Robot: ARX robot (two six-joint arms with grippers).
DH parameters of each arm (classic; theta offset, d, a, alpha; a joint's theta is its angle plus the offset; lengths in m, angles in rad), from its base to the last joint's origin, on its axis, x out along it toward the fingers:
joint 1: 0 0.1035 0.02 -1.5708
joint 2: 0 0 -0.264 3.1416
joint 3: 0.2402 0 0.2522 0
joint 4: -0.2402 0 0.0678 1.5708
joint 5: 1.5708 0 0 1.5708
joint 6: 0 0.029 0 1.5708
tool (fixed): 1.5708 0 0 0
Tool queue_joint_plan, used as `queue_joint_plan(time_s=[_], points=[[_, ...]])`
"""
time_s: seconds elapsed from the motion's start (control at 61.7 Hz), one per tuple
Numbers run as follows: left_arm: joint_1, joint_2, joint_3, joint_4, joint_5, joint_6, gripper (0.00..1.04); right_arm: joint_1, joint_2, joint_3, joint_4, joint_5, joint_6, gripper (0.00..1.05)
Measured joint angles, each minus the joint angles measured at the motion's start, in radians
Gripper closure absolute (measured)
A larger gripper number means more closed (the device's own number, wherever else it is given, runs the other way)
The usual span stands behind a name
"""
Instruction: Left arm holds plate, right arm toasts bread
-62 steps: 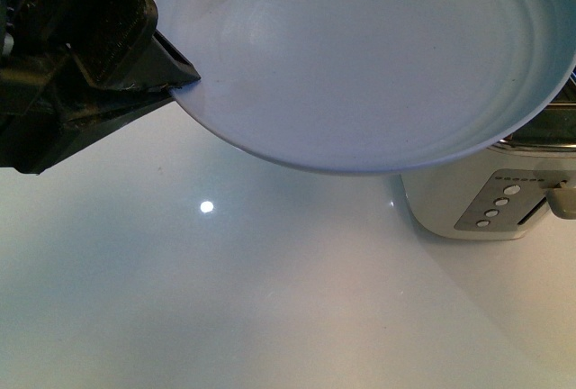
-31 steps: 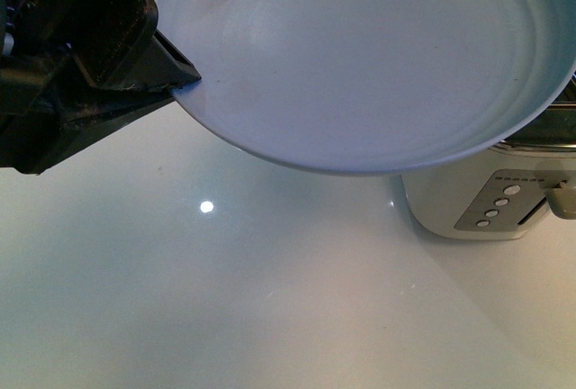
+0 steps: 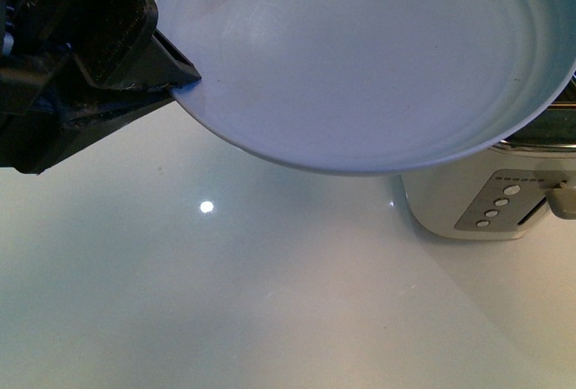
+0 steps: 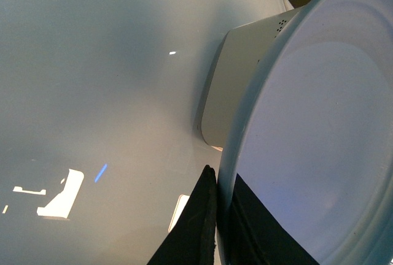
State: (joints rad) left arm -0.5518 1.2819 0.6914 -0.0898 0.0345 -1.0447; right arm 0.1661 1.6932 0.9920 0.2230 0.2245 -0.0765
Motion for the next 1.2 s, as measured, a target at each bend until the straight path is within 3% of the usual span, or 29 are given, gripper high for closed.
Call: queue_joint_plan(time_s=[0.551, 1.2], points=[[0.0, 0.0, 0.0, 0.0, 0.007, 0.0, 1.02, -0.021, 0.023, 0.016, 0.01, 0.018, 0.001, 1.02], [-0.001, 0.0, 0.0, 0.0, 0.01, 0.0, 1.02, 0.081, -0.032, -0.072, 0.003, -0.029, 0.083, 1.02]])
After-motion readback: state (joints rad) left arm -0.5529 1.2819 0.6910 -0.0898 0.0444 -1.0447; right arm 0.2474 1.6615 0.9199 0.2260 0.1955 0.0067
